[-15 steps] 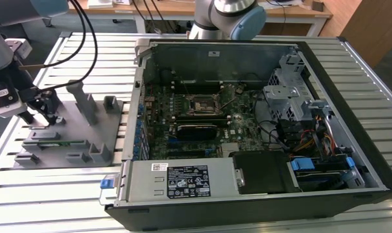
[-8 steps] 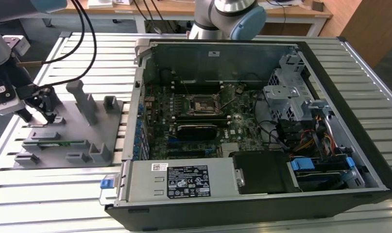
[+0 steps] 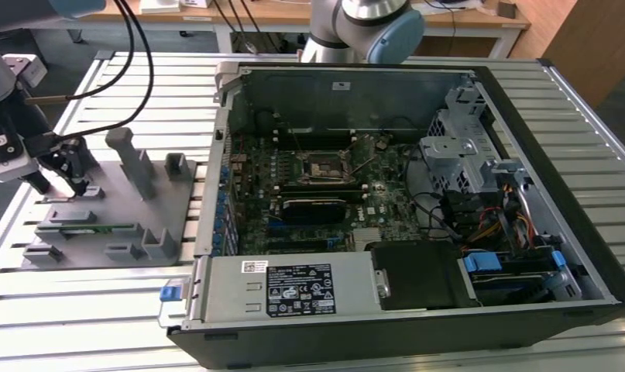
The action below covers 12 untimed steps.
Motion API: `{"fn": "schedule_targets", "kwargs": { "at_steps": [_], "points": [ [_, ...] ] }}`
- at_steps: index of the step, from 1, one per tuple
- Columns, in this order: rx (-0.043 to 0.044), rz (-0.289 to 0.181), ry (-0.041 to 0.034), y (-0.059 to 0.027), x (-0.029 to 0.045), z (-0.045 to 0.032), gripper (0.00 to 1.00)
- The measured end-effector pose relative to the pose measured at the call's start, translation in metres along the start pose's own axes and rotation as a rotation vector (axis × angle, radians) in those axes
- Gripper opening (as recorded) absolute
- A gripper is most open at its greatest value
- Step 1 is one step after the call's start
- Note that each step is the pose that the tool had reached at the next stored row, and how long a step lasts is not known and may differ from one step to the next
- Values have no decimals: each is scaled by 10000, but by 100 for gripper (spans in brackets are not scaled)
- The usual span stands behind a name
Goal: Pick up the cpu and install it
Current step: 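Pick up the cpu and move it towards the insertion slot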
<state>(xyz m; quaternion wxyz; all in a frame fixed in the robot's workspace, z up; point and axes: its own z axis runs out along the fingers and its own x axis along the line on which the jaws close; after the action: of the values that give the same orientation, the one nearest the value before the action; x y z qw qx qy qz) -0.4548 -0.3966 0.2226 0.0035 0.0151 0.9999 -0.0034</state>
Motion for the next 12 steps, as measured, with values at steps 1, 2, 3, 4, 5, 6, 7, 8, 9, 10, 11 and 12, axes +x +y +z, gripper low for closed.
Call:
{"fn": "schedule_targets", "kwargs": {
  "at_steps": [1, 2, 3, 4, 5, 6, 7, 8, 9, 10, 11, 12],
  "points": [
    [0, 0, -1, 2, 0, -6, 54],
    [1, 0, -1, 2, 1, -7, 54],
    [1, 0, -1, 3, 1, -9, 54],
    [2, 0, 0, 3, 1, -10, 54],
    [2, 0, 0, 3, 1, -13, 54],
    [2, 0, 1, 3, 1, -15, 54],
    [2, 0, 0, 3, 1, -18, 54],
    [2, 0, -1, 3, 1, -20, 54],
    [2, 0, 0, 3, 1, -23, 54],
    [2, 0, 0, 3, 1, -25, 54],
    [1, 0, -1, 3, 0, -27, 54],
    [1, -1, 0, 3, 0, -30, 54]
  ]
}}
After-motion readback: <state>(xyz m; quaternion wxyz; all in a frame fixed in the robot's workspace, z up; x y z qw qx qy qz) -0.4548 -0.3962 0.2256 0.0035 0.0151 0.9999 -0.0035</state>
